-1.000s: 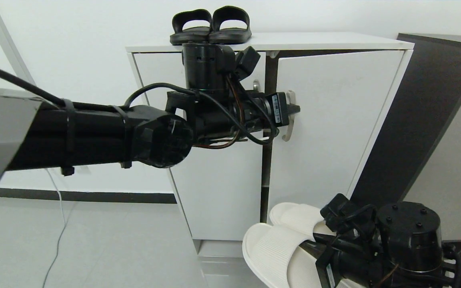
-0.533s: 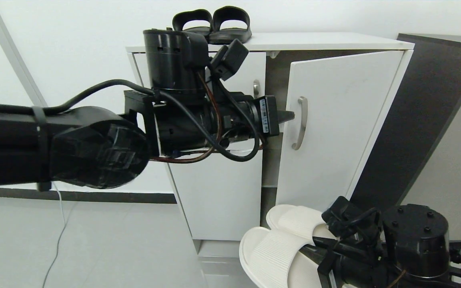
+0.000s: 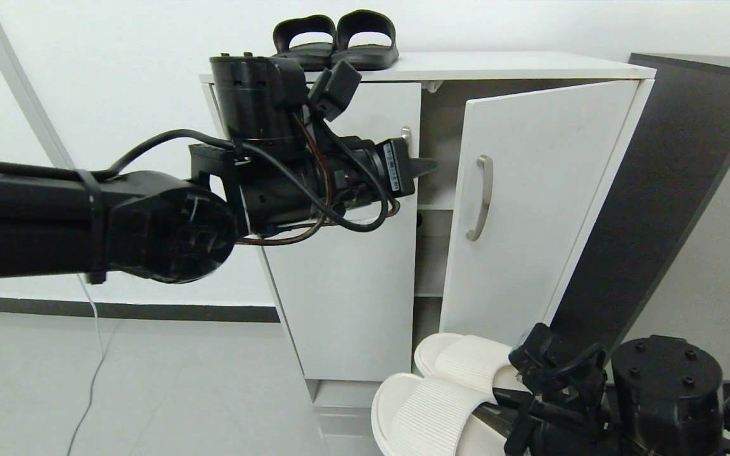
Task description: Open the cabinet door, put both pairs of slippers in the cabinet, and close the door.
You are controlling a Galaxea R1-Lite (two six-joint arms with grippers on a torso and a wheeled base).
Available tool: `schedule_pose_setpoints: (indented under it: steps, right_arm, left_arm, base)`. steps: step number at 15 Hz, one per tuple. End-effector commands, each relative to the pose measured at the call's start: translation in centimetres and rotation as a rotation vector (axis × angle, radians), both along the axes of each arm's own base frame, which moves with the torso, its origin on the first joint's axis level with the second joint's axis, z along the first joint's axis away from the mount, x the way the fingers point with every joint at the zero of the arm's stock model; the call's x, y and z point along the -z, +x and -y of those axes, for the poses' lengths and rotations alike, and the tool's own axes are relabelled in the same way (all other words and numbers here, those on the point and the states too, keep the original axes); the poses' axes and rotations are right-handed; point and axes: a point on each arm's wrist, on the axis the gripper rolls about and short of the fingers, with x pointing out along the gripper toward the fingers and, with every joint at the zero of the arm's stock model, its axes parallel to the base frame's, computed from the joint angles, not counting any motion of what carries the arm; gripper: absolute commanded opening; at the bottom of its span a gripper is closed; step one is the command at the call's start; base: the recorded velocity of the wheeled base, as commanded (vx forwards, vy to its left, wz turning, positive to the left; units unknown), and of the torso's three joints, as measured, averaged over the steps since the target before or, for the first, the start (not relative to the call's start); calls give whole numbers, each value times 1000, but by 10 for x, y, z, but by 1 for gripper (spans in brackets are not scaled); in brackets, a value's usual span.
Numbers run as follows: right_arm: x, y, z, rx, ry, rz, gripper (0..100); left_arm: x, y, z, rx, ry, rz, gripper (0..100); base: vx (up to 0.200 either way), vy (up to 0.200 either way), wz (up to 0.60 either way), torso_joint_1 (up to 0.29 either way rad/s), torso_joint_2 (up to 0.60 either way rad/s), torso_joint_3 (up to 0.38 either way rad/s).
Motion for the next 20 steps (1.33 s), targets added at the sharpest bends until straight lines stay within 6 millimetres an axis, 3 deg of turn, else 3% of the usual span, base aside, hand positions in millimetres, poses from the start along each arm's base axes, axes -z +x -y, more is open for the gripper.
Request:
schedule_pose_setpoints:
  steps: [1, 4, 8, 10, 12, 14, 18, 19, 20]
  right_arm:
    - [0, -1, 0, -2, -2, -1, 0]
    - [2, -2, -1, -10, -6, -6, 0]
    - [5, -6, -4, -26, -14, -14, 0]
    - [5, -6, -4, -26, -17, -16, 0]
    - [6, -6, -4, -25, -17, -18, 0]
    - [5, -6, -4, -28, -16, -17, 0]
    - [5, -6, -4, -24, -15, -16, 0]
    - [5, -4, -3, -15, -13, -14, 0]
    - [4, -2, -3, -7, -12, -13, 0]
  left_arm:
    - [20, 31, 16, -14, 2, -44, 0]
    - [24, 49, 28, -14, -20, -42, 0]
    - [24, 42, 36, 17, -25, -45, 0]
    - [24, 29, 41, 43, -18, -52, 0]
    - [28, -11, 47, 124, -19, -49, 0]
    - [26, -31, 47, 161, -50, -12, 0]
    - [21, -31, 24, 112, -55, 2, 0]
    - [10, -39, -8, 52, -62, 37, 0]
    - [6, -46, -28, 15, -61, 55, 0]
  base:
    - [0, 0, 0, 0, 0, 0]
    - [0, 0, 0, 0, 0, 0]
    - [-50, 0, 0, 1, 2, -1]
    - [-200, 0, 0, 10, 0, 2]
    - [-200, 0, 0, 2, 2, 2]
    - [-200, 0, 0, -2, 7, 7]
    - [0, 0, 0, 0, 0, 0]
    - [0, 0, 0, 0, 0, 0]
    - [0, 0, 0, 0, 0, 0]
